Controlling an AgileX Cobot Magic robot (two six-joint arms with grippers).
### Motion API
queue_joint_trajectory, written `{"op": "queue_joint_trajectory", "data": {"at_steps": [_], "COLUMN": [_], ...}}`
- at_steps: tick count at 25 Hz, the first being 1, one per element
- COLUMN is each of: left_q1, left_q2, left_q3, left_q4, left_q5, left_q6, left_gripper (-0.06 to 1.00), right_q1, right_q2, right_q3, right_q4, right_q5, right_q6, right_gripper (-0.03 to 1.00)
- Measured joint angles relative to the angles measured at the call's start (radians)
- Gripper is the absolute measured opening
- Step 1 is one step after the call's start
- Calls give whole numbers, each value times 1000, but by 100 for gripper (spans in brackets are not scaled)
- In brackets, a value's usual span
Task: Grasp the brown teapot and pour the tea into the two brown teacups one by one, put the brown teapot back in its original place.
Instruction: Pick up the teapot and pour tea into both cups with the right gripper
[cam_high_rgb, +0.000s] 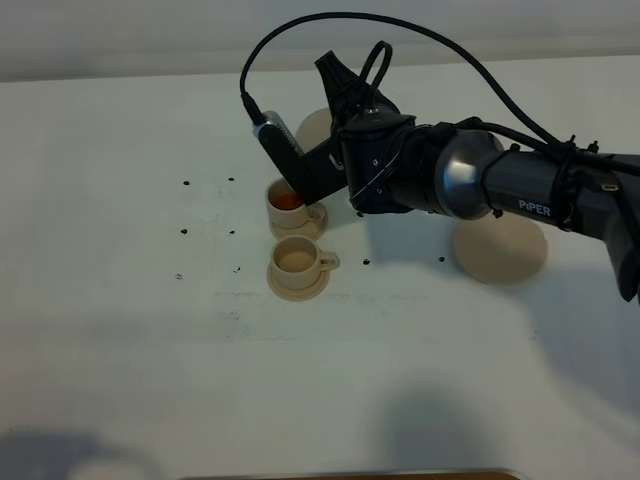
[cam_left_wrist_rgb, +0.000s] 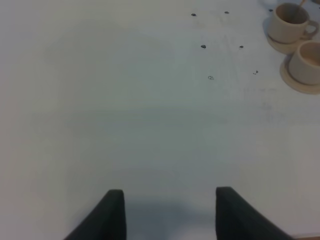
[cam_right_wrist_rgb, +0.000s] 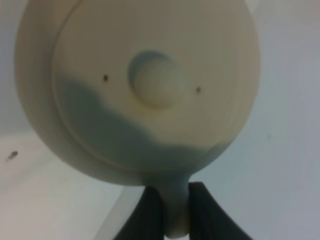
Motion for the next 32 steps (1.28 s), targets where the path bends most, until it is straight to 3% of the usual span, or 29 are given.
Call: {"op": "queue_joint_trajectory", "data": {"at_steps": [32], "left_q1": [0], "left_q2": [0], "left_q3": [0], "left_q4": [0], "left_q5": [0], "left_q6": [0], "left_gripper": [48], "right_q1": [6], "right_q2": [0], "right_q3": [0], "right_q4": [-25], "right_q5": [-2], "right_q6": [-56], "right_gripper": [9]}}
